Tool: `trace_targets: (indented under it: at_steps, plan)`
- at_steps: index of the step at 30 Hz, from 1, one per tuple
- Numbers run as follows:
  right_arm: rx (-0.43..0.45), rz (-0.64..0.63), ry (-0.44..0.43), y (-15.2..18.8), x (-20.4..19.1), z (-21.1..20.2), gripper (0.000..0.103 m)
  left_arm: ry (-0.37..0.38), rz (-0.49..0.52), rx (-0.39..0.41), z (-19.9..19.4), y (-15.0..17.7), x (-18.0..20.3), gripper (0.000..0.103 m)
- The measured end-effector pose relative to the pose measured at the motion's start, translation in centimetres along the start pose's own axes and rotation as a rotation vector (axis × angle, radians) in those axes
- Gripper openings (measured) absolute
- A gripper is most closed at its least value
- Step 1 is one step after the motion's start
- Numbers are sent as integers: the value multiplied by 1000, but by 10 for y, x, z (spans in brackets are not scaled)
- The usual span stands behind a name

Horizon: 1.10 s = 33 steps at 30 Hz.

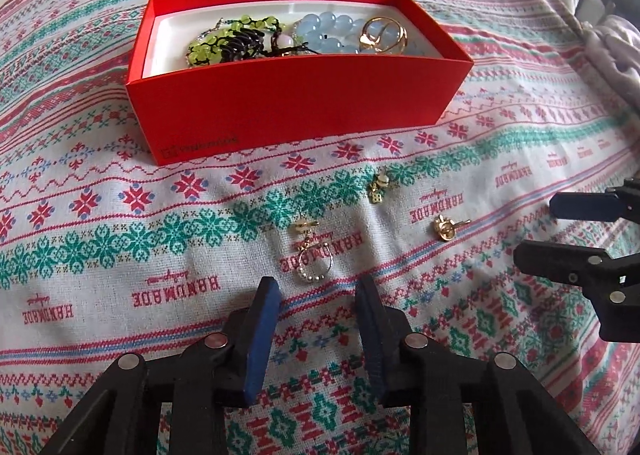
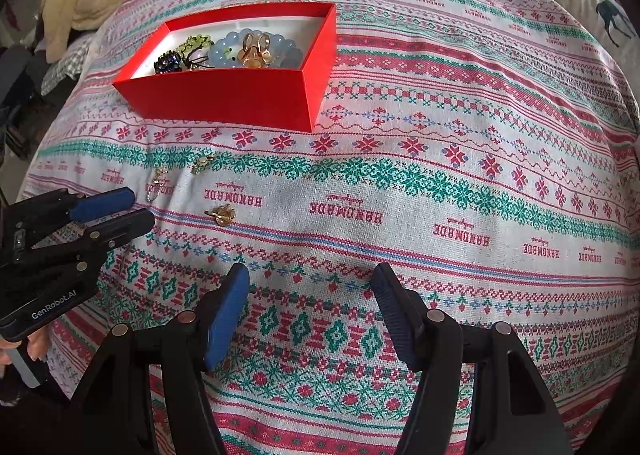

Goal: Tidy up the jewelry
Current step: 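Withdraw both tools and grasp the gold hoop earring with the left tool, then grasp the gold stud earring with the right tool while the left tool holds its earring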

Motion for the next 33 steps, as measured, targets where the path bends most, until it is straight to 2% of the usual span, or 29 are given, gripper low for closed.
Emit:
trace_targets:
  at_steps: [4, 8, 15, 17, 33]
  plan:
    - [-1, -3, -1, 0, 0, 0, 67, -7, 17, 0, 6, -2, 1, 29]
    - [-4, -3, -2, 0, 0, 1, 67, -11, 19, 4, 9, -5, 1, 23]
    - [-2, -4, 1, -1, 0, 2, 67, -26, 70, 10, 15, -6, 10, 3]
    - [-1, -3, 1, -2, -1, 4, 67, -33, 86, 12, 13, -5, 12, 1]
    - [13, -67, 12, -10, -29, 15, 67, -55, 25, 12, -14, 10, -20, 0]
Point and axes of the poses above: each gripper's, at about its wrist camera, not at the fingertips, and z roughly the way its jaws point, x to its right, y to its underside, the point moved 1 cm from there along z, roughly the way its jaws point, and after that the axes turned 8 degrees about x, right-handed, at the moved point
